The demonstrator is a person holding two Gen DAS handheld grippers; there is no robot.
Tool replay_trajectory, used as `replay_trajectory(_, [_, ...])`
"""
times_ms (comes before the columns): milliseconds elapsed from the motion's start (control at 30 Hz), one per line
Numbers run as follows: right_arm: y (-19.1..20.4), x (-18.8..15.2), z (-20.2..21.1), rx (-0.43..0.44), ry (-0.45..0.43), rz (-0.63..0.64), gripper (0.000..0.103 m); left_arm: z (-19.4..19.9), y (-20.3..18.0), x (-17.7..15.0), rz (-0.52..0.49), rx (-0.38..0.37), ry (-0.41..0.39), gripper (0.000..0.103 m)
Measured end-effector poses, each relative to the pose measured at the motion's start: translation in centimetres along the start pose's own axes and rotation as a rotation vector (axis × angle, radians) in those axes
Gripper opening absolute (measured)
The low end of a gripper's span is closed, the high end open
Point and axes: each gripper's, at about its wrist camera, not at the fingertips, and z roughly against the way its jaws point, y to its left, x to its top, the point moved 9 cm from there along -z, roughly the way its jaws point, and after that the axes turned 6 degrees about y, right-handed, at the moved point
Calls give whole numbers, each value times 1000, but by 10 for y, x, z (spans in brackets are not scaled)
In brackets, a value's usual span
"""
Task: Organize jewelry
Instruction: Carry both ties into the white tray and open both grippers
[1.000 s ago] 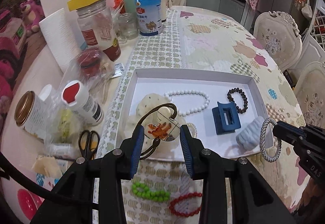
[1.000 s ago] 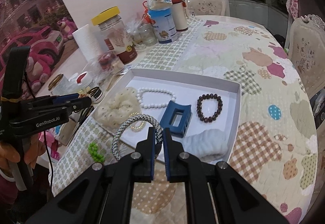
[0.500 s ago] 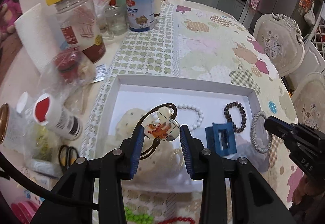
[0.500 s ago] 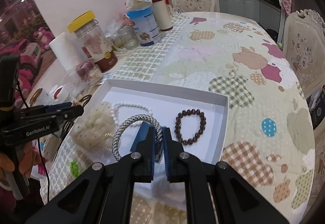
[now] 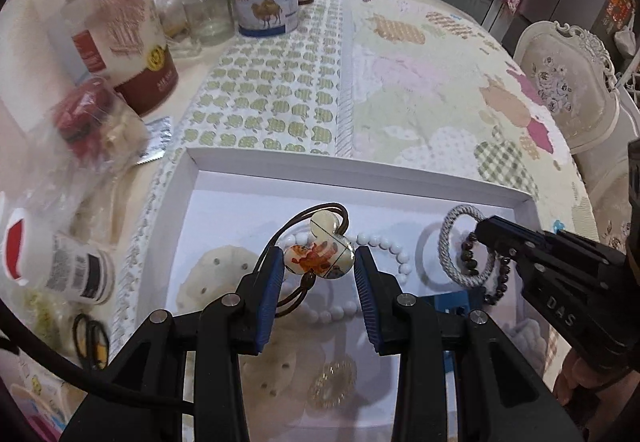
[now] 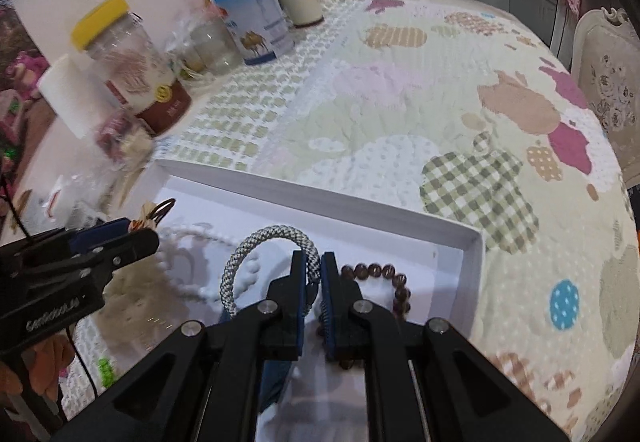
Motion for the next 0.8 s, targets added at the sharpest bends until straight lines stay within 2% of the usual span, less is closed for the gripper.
replay_trajectory(300, [-9, 7, -34, -34, 43, 5, 8, -24, 5, 1, 33, -16, 34, 32])
replay_trajectory(367, [-12, 7, -36, -35, 44, -6, 16, -26, 6, 0, 44, -25, 40, 32])
replay_trajectory(433, [-15, 7, -37, -27, 46, -26, 35, -27, 7, -1, 54, -33, 42, 32])
replay_trajectory(567, [-19, 6, -25, -4, 17, -62, 36, -28, 11, -4, 94, -53, 56, 33])
replay_trajectory(800, [-12, -3, 4, 10, -28, -58, 37, -7, 10, -5, 94, -49, 15, 41])
